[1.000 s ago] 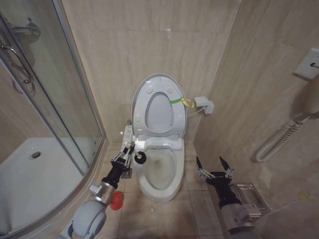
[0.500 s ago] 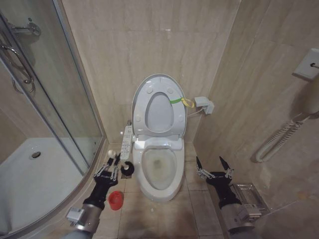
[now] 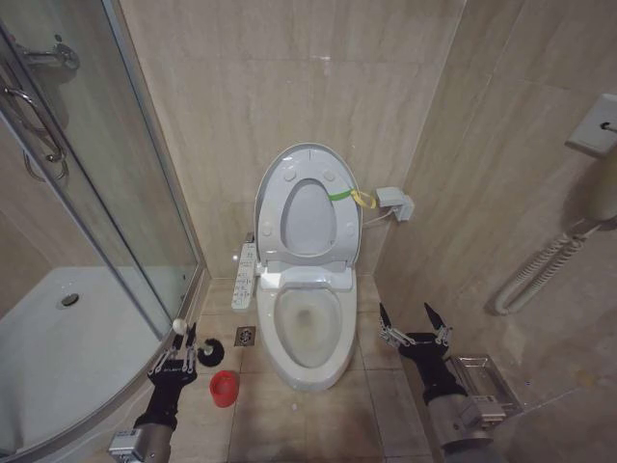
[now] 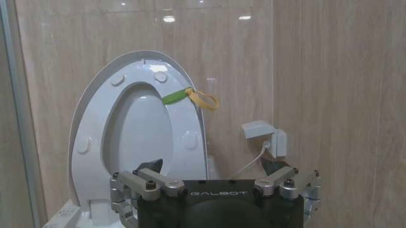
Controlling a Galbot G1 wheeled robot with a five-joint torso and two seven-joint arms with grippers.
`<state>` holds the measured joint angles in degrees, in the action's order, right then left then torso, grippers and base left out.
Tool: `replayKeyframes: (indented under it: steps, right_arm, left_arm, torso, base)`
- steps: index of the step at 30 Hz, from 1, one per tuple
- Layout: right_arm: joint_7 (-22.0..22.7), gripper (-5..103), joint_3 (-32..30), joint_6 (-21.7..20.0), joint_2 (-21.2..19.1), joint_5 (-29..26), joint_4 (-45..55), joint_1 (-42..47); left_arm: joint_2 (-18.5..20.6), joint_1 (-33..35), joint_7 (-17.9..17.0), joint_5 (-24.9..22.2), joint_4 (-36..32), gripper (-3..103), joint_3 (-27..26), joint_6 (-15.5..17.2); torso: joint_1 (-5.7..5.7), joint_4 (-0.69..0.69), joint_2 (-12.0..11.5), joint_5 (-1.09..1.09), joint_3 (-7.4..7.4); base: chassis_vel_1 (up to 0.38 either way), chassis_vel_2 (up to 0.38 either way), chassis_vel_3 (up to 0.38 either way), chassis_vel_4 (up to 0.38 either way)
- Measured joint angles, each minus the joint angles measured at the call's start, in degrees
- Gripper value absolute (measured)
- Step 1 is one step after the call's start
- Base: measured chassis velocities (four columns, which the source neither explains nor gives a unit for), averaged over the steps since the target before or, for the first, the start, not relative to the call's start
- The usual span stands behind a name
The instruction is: Open the toilet lid, clean the toilet bowl with a toilet brush, close the toilet lid, and flush.
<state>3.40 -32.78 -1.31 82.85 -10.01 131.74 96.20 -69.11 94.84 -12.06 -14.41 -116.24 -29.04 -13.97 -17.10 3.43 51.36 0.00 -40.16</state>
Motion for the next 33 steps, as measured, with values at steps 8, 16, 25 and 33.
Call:
replayKeyframes:
  steps: [8,16,25,33]
  right_arm:
    - [0.0,100,0.0,0.0,0.0,0.0,0.0,0.0]
    - [0.0,100,0.0,0.0,0.0,0.0,0.0,0.0]
    - [0.0,100,0.0,0.0,0.0,0.0,0.0,0.0]
    - [0.0,100,0.0,0.0,0.0,0.0,0.0,0.0]
  left_arm:
    - [-1.4,-7.2,3.0,-2.3,14.8,17,1.5,-7.2]
    - [-1.7,-15.4,6.1,-5.4,30.0,17,3.7,-13.4]
    - [-1.3,-20.3,9.3,-9.2,42.2,17,6.0,-18.7]
    - [-1.0,-22.7,10.6,-11.5,47.5,17,6.7,-20.4]
  torso:
    - [-0.01,0.00,0.0,0.00,0.00]
    - [-0.01,0.00,0.0,-0.01,-0.01]
    - [-0.01,0.00,0.0,0.00,-0.01]
    - [-0.01,0.00,0.0,0.00,-0.01]
  base:
    - [0.000,0.000,0.000,0.000]
    - [0.000,0.000,0.000,0.000]
    - [0.000,0.000,0.000,0.000]
    - [0.000,0.000,0.000,0.000]
